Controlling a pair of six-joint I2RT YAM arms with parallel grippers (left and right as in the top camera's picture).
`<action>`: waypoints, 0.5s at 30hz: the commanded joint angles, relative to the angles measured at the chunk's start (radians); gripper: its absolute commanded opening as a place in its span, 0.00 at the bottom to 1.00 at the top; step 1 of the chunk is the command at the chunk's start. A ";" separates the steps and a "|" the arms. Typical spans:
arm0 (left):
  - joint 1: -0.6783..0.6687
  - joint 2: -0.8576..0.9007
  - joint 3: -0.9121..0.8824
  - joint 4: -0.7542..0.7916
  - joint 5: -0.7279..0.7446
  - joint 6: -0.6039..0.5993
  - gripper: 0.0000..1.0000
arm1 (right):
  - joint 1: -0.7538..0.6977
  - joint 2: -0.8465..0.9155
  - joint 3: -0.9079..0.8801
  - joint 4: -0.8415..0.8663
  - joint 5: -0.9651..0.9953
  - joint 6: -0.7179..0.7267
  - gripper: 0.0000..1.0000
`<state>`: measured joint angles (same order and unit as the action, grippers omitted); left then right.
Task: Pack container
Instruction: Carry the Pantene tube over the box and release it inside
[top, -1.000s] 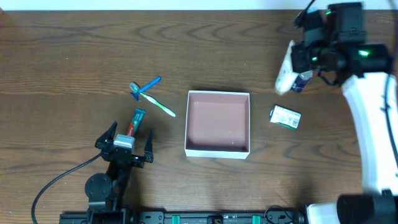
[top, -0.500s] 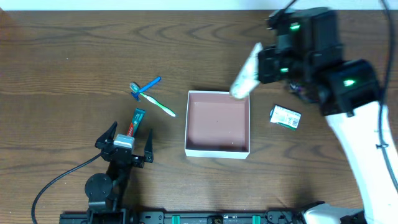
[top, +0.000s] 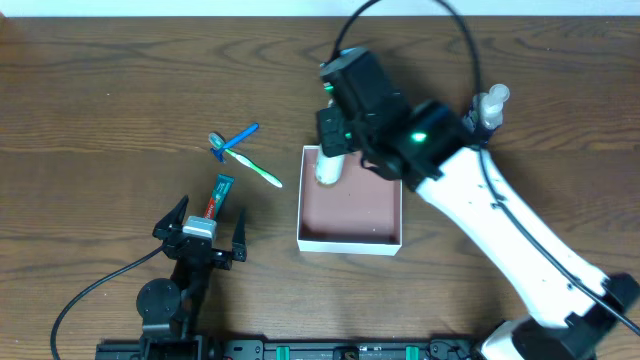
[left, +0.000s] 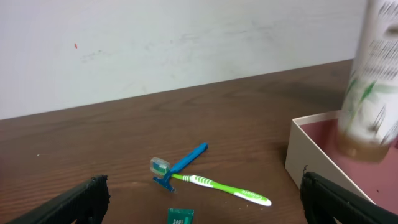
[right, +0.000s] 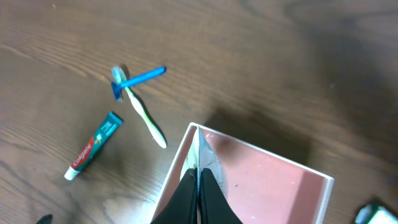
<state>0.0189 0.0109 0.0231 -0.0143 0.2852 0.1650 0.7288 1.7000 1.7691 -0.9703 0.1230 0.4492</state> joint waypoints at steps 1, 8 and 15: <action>0.006 -0.006 -0.019 -0.033 0.010 0.013 0.98 | 0.026 0.034 0.015 0.029 0.039 0.053 0.01; 0.006 -0.006 -0.019 -0.033 0.010 0.013 0.98 | 0.047 0.102 0.015 0.078 0.069 0.103 0.01; 0.006 -0.006 -0.019 -0.033 0.010 0.013 0.98 | 0.070 0.155 0.014 0.083 0.138 0.198 0.01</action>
<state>0.0193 0.0109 0.0231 -0.0139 0.2848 0.1650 0.7712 1.8439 1.7691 -0.8978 0.2001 0.5751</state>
